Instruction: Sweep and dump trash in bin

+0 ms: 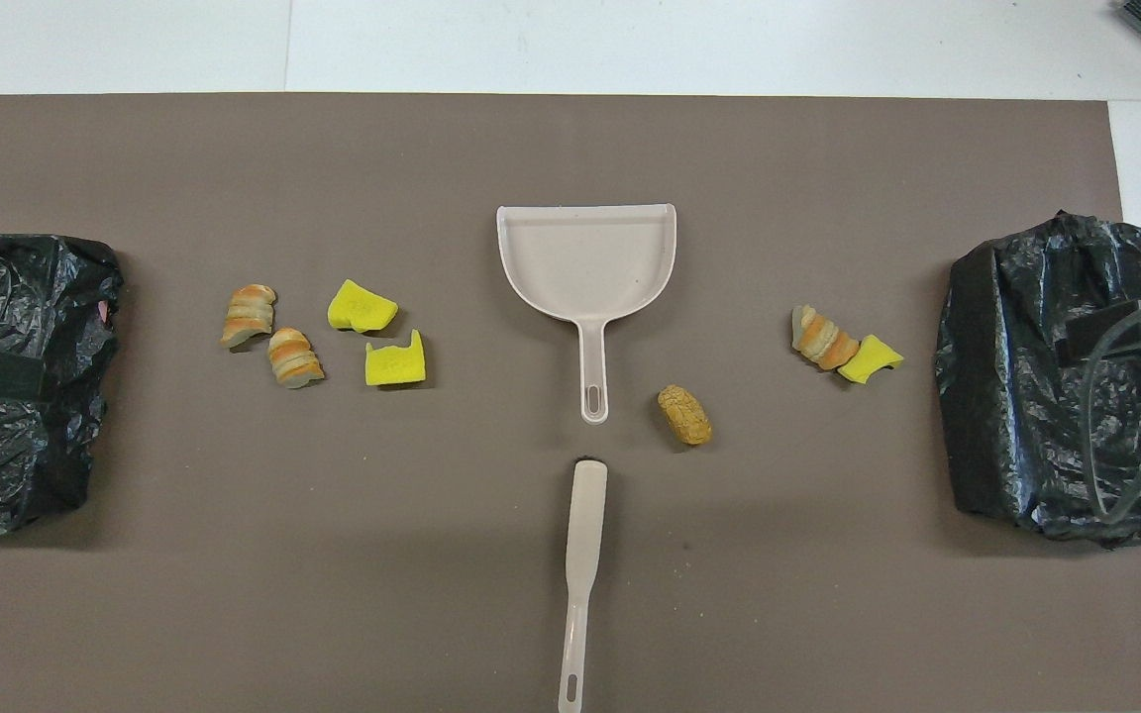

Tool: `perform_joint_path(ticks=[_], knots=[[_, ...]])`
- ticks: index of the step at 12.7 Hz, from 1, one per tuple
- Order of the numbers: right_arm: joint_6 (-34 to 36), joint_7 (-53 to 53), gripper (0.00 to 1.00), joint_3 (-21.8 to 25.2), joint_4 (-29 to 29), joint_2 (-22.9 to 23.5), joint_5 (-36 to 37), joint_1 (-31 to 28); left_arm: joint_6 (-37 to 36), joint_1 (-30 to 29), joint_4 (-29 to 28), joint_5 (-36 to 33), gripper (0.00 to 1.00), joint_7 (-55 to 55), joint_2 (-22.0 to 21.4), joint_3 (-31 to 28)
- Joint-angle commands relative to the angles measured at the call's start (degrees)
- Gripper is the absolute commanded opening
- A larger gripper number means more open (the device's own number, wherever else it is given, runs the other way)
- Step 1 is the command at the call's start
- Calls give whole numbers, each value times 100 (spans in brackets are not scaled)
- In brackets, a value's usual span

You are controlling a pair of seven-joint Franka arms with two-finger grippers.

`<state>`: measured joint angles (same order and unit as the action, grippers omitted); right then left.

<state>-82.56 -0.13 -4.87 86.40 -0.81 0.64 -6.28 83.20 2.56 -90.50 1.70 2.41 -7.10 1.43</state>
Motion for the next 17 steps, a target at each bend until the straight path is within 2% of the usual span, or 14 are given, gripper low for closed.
perform_joint_path(ticks=[1,12,14,17], knots=[[-32,101,100,-23,34,-59,-108,-49,-58,-53,-81,41,100,58,-99,7],[-296,-31,100,4,105,-77,-29,-137,109,140,-195,120,100,23,-151,147],[-199,-14,100,4,131,-103,-47,-137,144,323,-553,129,100,-4,-308,156],[-252,-14,100,-66,237,-139,-21,-58,197,1025,-1301,146,100,-4,-791,147]])
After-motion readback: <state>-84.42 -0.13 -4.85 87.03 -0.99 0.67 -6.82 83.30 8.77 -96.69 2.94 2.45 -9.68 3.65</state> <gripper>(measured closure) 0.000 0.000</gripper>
